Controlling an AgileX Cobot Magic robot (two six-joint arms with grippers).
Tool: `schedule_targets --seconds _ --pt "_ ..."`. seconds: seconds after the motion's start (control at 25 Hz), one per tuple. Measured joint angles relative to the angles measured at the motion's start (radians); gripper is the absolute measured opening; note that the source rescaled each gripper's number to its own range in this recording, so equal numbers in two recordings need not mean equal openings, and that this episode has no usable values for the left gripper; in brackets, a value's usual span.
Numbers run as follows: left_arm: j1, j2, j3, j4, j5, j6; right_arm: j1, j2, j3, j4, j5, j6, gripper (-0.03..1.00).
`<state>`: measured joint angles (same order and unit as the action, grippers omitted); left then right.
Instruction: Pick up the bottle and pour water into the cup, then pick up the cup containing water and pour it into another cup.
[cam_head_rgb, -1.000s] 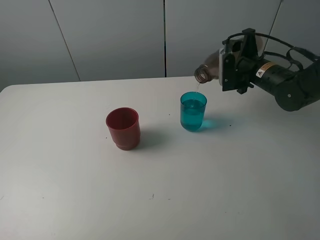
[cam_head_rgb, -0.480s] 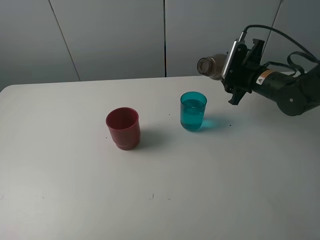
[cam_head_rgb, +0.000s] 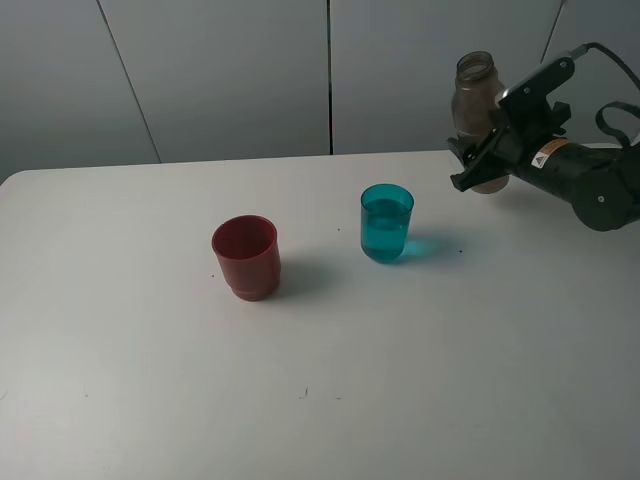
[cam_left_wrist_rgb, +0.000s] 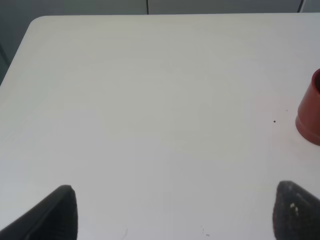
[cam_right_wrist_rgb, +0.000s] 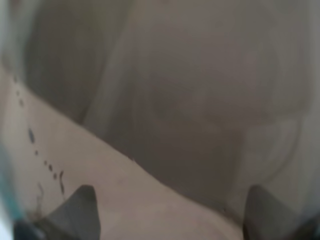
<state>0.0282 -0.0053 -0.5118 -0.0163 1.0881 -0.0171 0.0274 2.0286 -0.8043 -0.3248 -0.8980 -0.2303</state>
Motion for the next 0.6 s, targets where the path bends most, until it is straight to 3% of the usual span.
schedule_targets --seconds 0.08,0.24,0.36,0.6 --pt "0.0 0.0 0.0 0.0 0.0 0.0 -0.031 0.0 0.0 0.0 0.0 0.144 0.0" --pt "0.0 0.0 0.0 0.0 0.0 0.0 -0.075 0.0 0.0 0.0 0.0 0.308 0.0" --pt "0.0 0.0 0.0 0.0 0.0 0.0 -0.087 0.014 -0.004 0.0 -0.002 0.379 0.0" --pt "0.0 0.0 0.0 0.0 0.0 0.0 -0.085 0.082 -0.083 -0.032 -0.011 0.406 0.0"
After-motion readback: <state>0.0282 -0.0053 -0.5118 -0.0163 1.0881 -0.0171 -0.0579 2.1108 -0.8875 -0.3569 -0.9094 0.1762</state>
